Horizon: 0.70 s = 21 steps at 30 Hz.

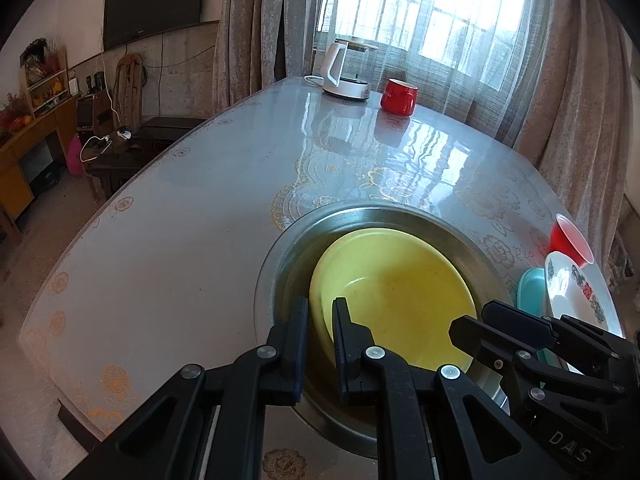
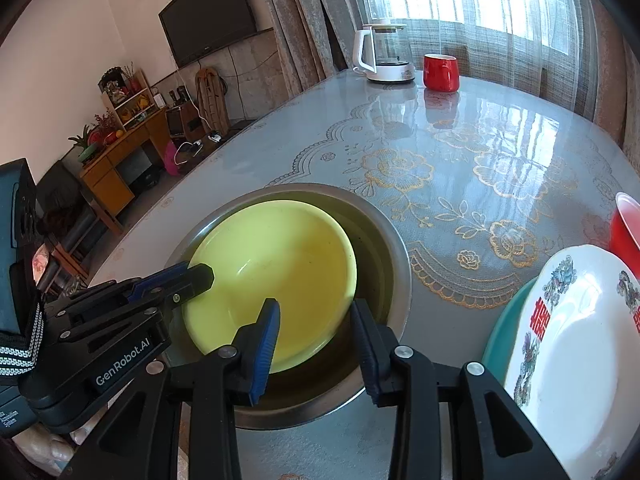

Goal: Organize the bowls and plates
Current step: 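Lower the yellow bowl into the steel basin and open both grippers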

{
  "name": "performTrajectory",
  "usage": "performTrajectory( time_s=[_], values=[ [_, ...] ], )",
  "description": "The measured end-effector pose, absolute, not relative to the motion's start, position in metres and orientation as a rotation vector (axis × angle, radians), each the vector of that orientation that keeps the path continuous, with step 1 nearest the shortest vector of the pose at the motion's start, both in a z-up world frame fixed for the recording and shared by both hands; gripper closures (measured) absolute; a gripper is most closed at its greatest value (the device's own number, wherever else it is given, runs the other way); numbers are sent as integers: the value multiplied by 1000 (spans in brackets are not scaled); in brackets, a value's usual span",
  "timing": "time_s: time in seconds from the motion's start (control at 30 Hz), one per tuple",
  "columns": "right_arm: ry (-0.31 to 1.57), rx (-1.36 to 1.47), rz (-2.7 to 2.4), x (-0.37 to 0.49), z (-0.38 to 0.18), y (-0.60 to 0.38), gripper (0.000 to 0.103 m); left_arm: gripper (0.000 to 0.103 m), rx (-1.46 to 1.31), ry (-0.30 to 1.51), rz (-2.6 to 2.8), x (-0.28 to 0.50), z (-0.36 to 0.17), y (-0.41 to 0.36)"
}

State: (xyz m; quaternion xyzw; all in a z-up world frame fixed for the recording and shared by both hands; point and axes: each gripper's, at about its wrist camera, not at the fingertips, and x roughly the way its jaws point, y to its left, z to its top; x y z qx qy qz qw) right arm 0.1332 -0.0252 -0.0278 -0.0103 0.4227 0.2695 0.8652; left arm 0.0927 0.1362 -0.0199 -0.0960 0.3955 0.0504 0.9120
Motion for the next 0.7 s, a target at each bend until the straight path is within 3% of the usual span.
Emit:
performTrajectory(
  time_s=[0.7],
  values=[
    [788, -115, 499, 117, -20, -22, 58, 86, -180, 759, 121, 88, -11, 137]
  ],
)
